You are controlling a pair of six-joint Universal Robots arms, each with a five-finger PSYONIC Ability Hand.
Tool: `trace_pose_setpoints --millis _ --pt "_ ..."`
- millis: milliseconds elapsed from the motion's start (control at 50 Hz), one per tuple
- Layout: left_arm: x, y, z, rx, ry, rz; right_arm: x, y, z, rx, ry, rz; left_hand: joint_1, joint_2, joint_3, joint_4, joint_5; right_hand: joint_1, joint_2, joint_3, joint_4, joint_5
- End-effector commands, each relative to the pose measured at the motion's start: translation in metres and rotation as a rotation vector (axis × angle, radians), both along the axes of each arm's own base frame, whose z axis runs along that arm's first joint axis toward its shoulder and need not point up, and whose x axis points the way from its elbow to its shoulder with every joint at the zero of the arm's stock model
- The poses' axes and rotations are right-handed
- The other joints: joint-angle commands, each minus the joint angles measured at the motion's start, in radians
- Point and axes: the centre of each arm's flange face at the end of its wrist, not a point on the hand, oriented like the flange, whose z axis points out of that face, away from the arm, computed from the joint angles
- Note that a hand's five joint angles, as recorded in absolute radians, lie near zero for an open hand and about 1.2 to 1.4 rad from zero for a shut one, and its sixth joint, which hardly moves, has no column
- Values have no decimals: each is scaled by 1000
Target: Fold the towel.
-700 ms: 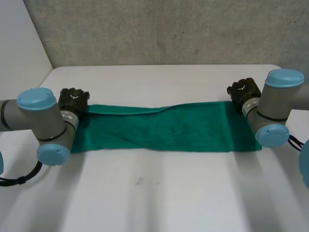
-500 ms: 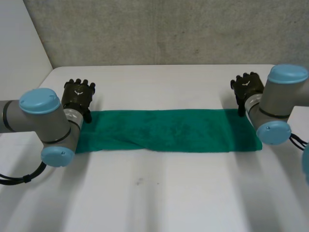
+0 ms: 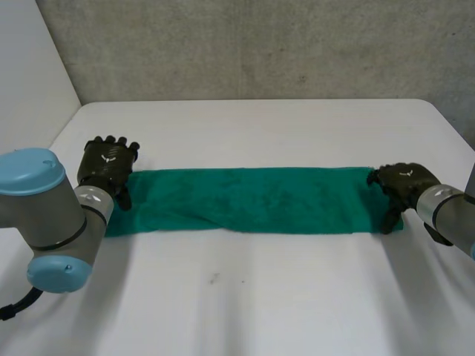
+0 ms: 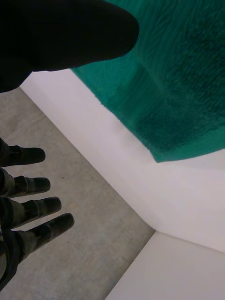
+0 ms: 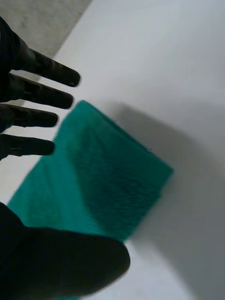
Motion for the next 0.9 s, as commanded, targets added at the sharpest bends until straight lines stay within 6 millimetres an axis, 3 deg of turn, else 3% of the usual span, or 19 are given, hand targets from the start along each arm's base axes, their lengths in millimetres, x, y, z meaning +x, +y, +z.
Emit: trace_pose_setpoints --millis 20,40,220,400,460,520,540,620,640,720,780,840,900 --pt "0 5 -6 19 -6 -2 -21 -21 -37 43 13 -62 -20 -30 -39 -28 -46 996 949 944 948 943" --pt "-1 5 -6 19 -7 -4 -24 -25 -36 30 17 -75 -20 -30 -39 -28 -46 1138 1091 1087 1090 1085" --pt "0 8 -2 14 -5 -5 -71 -53 -26 -51 70 -206 -20 -30 -39 -28 -46 1140 1093 1088 1092 1087" --pt "1 12 2 13 -5 -2 -136 -71 -10 -120 344 -306 -20 -30 -39 -28 -46 1140 1093 1088 1092 1087" --pt "3 17 1 21 -7 -4 -140 -75 1 -159 413 -303 -20 -30 -39 -28 -46 1140 1093 1088 1092 1087" --pt "3 20 1 25 -9 -4 -136 -77 26 -231 438 -295 -20 -30 -39 -28 -46 1140 1093 1088 1092 1087" --pt "3 21 1 25 -9 -4 -131 -76 33 -250 432 -290 -20 -30 -39 -28 -46 1140 1093 1088 1092 1087" --pt "4 24 3 25 -9 -5 -72 -66 53 -335 363 -156 -20 -30 -39 -28 -46 1140 1093 1088 1092 1087" --pt "4 24 3 24 -9 -5 -42 -58 57 -361 325 -70 -20 -30 -39 -28 -46 1140 1093 1088 1092 1087" --pt "4 26 5 21 -8 -7 20 -31 62 -400 252 129 -20 -30 -39 -28 -46 1140 1093 1088 1092 1087" --pt "4 27 7 18 -6 -5 77 5 63 -425 190 338 -20 -30 -39 -28 -46 1140 1093 1088 1092 1087" --pt "3 30 11 8 -2 -13 134 56 62 -449 123 571 -20 -30 -39 -28 -46 1140 1093 1088 1092 1087" --pt "2 32 11 8 -2 -17 161 84 59 -467 90 688 -20 -30 -39 -28 -46 1140 1093 1088 1092 1087"
